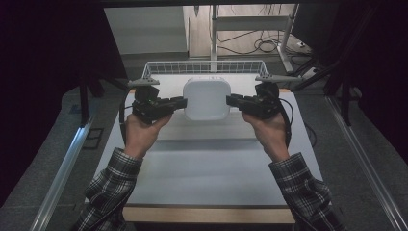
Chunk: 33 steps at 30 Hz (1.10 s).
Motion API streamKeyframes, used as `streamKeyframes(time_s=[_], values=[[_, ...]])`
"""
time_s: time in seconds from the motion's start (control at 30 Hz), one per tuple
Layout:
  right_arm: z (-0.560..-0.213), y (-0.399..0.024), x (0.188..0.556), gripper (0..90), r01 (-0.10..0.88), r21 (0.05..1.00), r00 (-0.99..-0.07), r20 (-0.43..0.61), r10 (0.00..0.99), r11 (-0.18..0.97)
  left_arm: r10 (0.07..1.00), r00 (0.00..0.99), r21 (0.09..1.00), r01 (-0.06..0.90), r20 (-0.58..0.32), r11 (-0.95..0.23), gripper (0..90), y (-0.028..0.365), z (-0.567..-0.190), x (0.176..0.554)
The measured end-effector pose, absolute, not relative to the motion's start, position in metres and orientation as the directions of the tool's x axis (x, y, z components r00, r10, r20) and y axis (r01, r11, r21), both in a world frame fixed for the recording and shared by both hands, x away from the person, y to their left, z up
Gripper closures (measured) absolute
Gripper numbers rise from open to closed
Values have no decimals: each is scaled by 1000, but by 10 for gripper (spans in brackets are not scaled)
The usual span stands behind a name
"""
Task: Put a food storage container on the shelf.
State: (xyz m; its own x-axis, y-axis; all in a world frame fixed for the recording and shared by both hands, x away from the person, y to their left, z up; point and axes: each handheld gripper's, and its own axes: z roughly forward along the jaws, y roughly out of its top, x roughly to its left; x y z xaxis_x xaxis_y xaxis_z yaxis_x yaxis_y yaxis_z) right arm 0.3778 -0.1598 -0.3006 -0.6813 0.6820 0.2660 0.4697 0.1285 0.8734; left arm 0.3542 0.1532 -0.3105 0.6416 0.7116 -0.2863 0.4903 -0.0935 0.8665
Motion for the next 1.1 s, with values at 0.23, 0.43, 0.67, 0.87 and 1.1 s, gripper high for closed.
streamKeyframes(time_s=[0.23,0.43,0.67,0.87,1.1], values=[[-289,-156,397,773,475,871,-667,264,697,124,714,633,862,500,-298,-84,793,154,-305,373],[-289,-157,412,771,491,864,-654,285,701,106,717,625,854,513,-308,-81,792,153,-304,388],[-291,-154,424,766,512,853,-638,297,710,103,725,610,849,524,-321,-66,784,153,-309,400],[-295,-152,432,764,528,843,-641,315,700,104,734,595,851,523,-329,-42,758,155,-316,407],[-296,-150,440,678,532,840,-638,318,701,103,727,604,862,505,-327,-32,673,151,-315,410]])
